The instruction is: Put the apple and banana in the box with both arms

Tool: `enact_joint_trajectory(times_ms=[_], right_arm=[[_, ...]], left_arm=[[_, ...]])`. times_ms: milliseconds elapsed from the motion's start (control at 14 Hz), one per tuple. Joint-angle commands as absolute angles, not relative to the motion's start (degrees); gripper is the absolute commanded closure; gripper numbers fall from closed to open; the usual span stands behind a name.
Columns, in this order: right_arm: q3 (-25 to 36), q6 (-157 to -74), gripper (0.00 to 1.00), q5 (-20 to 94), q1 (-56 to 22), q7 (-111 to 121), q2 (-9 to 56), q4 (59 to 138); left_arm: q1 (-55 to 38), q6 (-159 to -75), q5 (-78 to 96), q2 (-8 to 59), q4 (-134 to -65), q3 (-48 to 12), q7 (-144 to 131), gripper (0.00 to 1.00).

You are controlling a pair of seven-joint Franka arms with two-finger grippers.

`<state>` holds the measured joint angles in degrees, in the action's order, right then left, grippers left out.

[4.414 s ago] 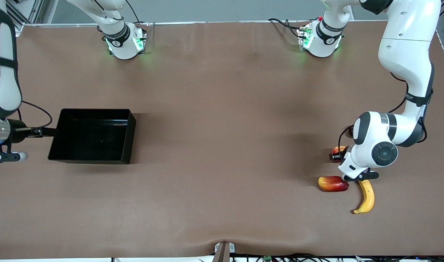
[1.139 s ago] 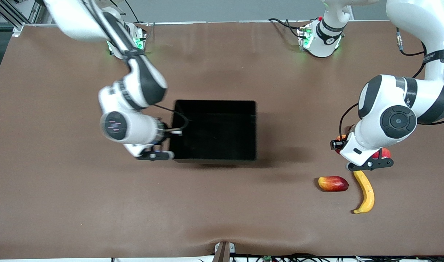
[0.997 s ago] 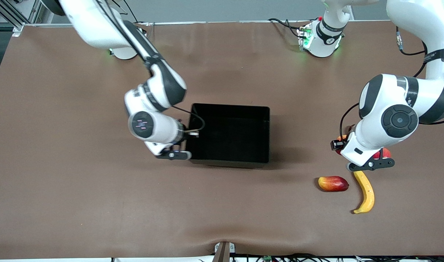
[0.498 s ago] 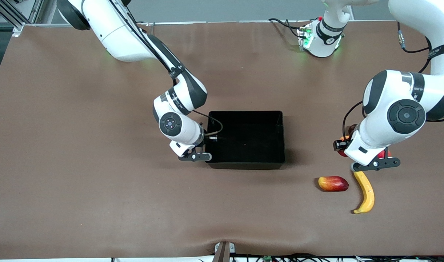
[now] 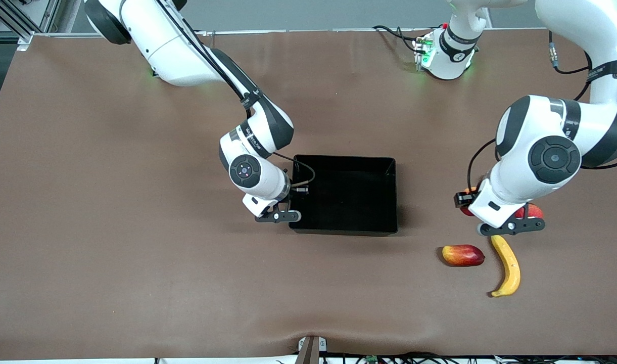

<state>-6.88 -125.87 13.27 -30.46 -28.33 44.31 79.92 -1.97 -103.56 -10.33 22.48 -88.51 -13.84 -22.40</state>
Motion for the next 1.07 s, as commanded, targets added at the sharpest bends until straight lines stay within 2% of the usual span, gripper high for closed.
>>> enact_joint_trajectory(times_ms=[0, 214, 356, 641, 854, 997], right_arm=[[-6.07, -118.35, 0.00, 12.57, -29.80, -28.56, 43.07, 77.44], [-6.07, -108.05, 0.00, 12.31, -27.08, -28.39, 41.57, 71.99], [-4.93, -102.60, 0.00, 6.28, -26.46, -28.04, 38.87, 71.63], [-6.06, -96.26, 0.00, 6.67, -20.05, -28.04, 31.66, 70.58], [-5.01, -87.31, 0.00, 6.33, -18.46, -28.04, 28.57, 65.85], [-5.36, -81.50, 0.00, 6.50, -14.61, -28.04, 27.61, 62.24]], left_arm=[[-2.11, -102.31, -9.05, 22.14, -89.12, -16.68, -24.69, 1.00], [-2.72, -101.51, -8.17, 23.99, -89.38, -22.04, -32.49, 1.00], [-4.56, -101.77, -8.09, 25.21, -89.39, -24.51, -34.01, 1.00], [-9.84, -103.62, -8.08, 27.68, -90.52, -25.14, -36.47, 1.00], [-10.72, -112.38, -8.00, 28.56, -97.18, -25.14, -36.83, 1.00], [-11.07, -115.92, -8.70, 28.74, -101.23, -25.14, -36.83, 1.00]])
